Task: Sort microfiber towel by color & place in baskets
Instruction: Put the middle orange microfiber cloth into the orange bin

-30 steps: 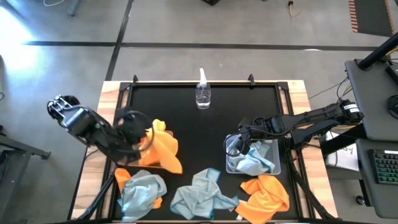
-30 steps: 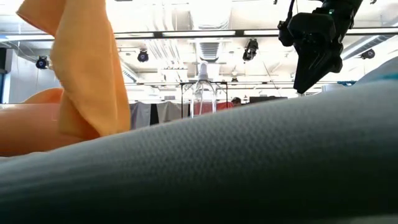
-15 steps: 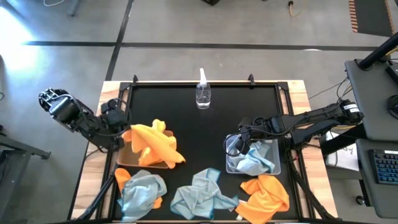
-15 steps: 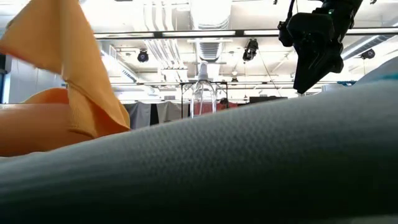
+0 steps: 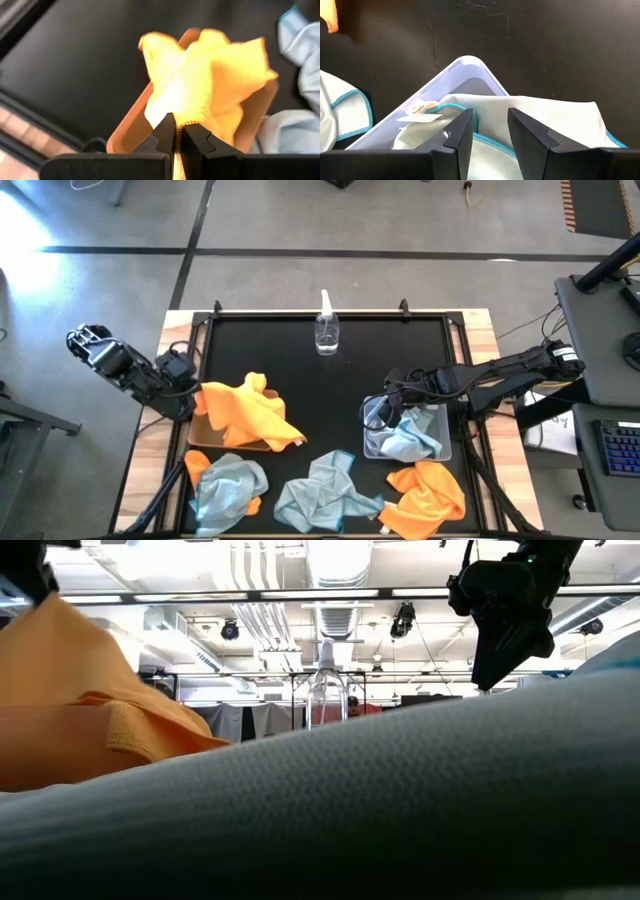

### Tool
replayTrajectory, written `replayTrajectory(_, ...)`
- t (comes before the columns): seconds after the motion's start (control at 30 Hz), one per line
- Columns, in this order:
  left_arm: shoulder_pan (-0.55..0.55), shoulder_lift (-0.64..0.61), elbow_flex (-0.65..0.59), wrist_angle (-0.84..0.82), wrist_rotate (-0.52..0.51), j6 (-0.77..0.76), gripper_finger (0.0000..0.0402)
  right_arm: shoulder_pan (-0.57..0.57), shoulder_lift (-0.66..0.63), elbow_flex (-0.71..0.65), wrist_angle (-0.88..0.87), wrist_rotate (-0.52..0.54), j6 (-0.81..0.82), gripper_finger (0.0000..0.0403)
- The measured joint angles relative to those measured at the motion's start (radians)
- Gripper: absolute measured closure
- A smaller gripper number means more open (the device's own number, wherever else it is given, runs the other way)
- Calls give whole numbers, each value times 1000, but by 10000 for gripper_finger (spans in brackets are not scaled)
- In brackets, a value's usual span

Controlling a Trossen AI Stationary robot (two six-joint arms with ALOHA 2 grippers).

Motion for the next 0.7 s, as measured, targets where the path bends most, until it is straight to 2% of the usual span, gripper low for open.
replayTrajectory(0.2,0,-32,-149,56,59,-68,401,0,0,0,0,0,0,284)
replayTrajectory(0.4,0,-36,-275,247,138,-59,401,0,0,0,1,0,0,284)
replayTrajectory(0.53,0,-25,-325,358,194,-35,401,0,0,0,4,0,6,284)
replayTrajectory(0.7,0,-5,-332,378,210,-21,401,0,0,0,5,0,9,284)
